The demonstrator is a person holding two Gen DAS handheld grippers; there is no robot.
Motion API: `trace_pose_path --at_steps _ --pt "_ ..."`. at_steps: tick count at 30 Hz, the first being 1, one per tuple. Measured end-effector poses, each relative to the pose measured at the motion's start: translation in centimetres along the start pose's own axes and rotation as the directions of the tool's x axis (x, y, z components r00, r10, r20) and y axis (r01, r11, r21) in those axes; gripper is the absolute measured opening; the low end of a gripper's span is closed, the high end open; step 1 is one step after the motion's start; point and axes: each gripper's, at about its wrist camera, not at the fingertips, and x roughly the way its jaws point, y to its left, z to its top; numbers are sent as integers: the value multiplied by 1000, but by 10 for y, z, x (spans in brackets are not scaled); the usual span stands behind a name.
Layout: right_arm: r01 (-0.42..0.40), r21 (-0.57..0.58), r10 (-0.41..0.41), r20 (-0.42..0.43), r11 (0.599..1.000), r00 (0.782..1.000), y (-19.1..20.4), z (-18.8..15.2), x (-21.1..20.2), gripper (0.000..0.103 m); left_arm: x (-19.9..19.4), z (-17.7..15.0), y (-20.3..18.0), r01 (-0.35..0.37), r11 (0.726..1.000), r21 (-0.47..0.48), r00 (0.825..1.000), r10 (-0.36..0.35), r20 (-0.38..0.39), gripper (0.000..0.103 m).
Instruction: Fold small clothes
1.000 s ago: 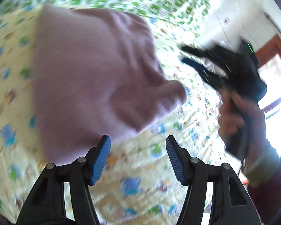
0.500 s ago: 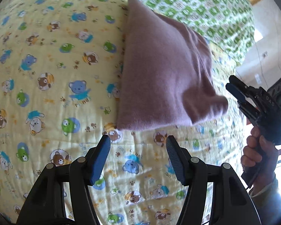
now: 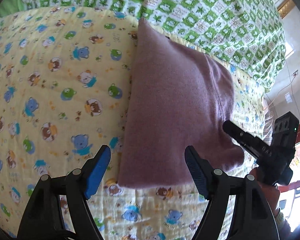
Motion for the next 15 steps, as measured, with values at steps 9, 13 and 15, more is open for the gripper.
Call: trace_pose_path --at_steps 9,13,15 --pt "128 34 -126 -52 991 991 -45 -21 3 34 52 17 -1 -19 999 40 996 22 -84 77" --pt "146 -2 -146 -23 989 989 -31 -15 -6 35 53 33 2 7 1000 29 998 -5 -69 81" --pt "150 -15 -150 -5 989 989 -25 -11 -11 41 56 44 4 22 999 26 998 -21 -65 81"
